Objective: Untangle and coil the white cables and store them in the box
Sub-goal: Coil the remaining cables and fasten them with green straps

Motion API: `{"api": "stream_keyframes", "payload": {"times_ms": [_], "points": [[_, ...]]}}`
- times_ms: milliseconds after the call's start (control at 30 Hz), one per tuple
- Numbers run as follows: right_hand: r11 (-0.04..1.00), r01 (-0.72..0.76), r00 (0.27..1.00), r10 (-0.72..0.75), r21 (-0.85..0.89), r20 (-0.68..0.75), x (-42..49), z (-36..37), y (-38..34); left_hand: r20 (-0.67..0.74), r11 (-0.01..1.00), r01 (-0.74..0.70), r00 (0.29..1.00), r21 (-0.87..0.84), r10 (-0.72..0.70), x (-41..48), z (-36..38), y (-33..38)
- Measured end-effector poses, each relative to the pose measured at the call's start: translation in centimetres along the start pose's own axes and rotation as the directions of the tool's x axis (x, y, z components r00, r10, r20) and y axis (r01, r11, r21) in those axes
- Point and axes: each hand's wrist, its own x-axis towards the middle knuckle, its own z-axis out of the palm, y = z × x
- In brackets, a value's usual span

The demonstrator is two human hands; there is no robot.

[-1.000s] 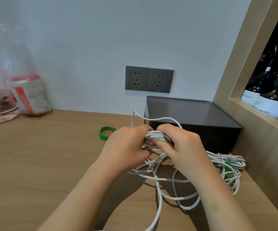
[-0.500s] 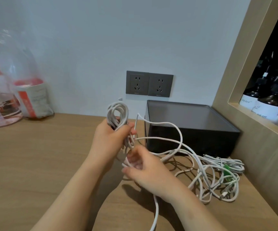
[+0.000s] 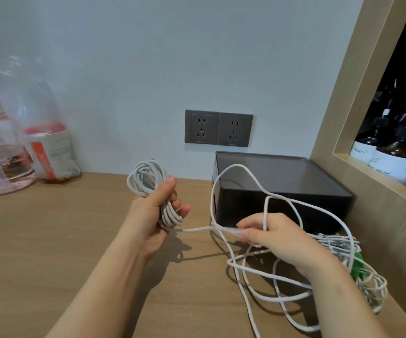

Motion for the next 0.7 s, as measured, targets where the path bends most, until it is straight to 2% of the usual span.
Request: {"api": "stream_keyframes", "payload": {"times_ms": [67,100,133,200,233,267,300,333,367,400,433,467,500,533,567,600,700], "points": [[0.983,-0.063,0.988,0.086,0.173,-0.126,0.1,-0.4,0.2,-0.006,0.994,-0.005,1.000,0.110,0.006,0.2,-0.3,-0.5],[0.980,-0.078,0.961,0.123,0.183,-0.248,0.0,-0.5,0.0,-0.003,0.990,-0.010,1.000,0.141,0.011,0.2,-0.3,-0.7],[0.986,-0.094,0.904,0.141,0.135,-0.404,0.0,-0.5,0.0,-0.004,0.988,-0.012,1.000,0.156,0.013,0.2,-0.2,-1.0],[0.995,-0.102,0.697,0.089,0.025,-0.712,-0.1,-0.6,-0.3,-0.002,0.982,-0.026,1.000,0.189,0.027,0.1,-0.1,-1.2],[0.999,-0.042,0.602,0.029,0.005,-0.798,-0.3,-0.3,-0.7,0.006,0.979,-0.033,0.999,0.202,0.033,0.1,0.0,-1.3],[0.996,0.076,0.522,-0.071,-0.037,-0.850,-0.5,0.3,-1.0,0.016,0.977,-0.041,0.999,0.208,0.038,0.0,0.1,-1.4],[0.963,0.213,0.429,-0.243,-0.164,-0.870,-0.8,1.2,-1.8,0.030,0.977,-0.045,0.999,0.206,0.040,-0.1,0.3,-1.4],[0.884,0.328,0.335,-0.439,-0.334,-0.834,-0.9,2.2,-2.5,0.040,0.979,-0.045,0.998,0.198,0.038,-0.2,0.4,-1.5],[0.781,0.411,0.285,-0.601,-0.471,-0.747,-0.8,3.4,-2.8,0.044,0.982,-0.042,0.998,0.182,0.035,-0.3,0.6,-1.6],[0.698,0.491,0.295,-0.696,-0.521,-0.654,-0.6,4.8,-2.7,0.045,0.986,-0.043,0.998,0.164,0.036,-0.3,0.7,-1.6],[0.700,0.566,0.442,-0.703,-0.435,-0.557,-0.4,5.7,-2.8,0.044,0.988,-0.045,0.998,0.149,0.039,-0.4,0.8,-1.5],[0.773,0.580,0.652,-0.629,-0.257,-0.423,-0.3,6.2,-3.1,0.040,0.990,-0.043,0.998,0.132,0.038,-0.4,0.8,-1.4],[0.870,0.477,0.838,-0.493,-0.125,-0.234,-0.3,6.3,-3.1,0.031,0.993,-0.037,0.999,0.108,0.034,-0.4,0.7,-1.3],[0.940,0.327,0.942,-0.332,-0.100,-0.047,-0.2,6.2,-2.7,0.020,0.997,-0.026,0.999,0.077,0.025,-0.3,0.6,-1.1],[0.961,0.233,0.972,-0.227,-0.148,0.057,0.0,5.7,-2.2,0.010,0.999,-0.013,1.000,0.043,0.012,-0.2,0.4,-0.8],[0.961,0.192,0.980,-0.175,-0.198,0.097,0.1,5.1,-1.7,0.004,1.000,0.003,1.000,0.011,-0.003,-0.1,0.3,-0.7],[0.946,0.181,0.983,-0.164,-0.268,0.085,0.0,3.0,-1.3,0.022,0.997,0.050,0.999,-0.051,-0.049,0.0,0.0,-0.2]]}}
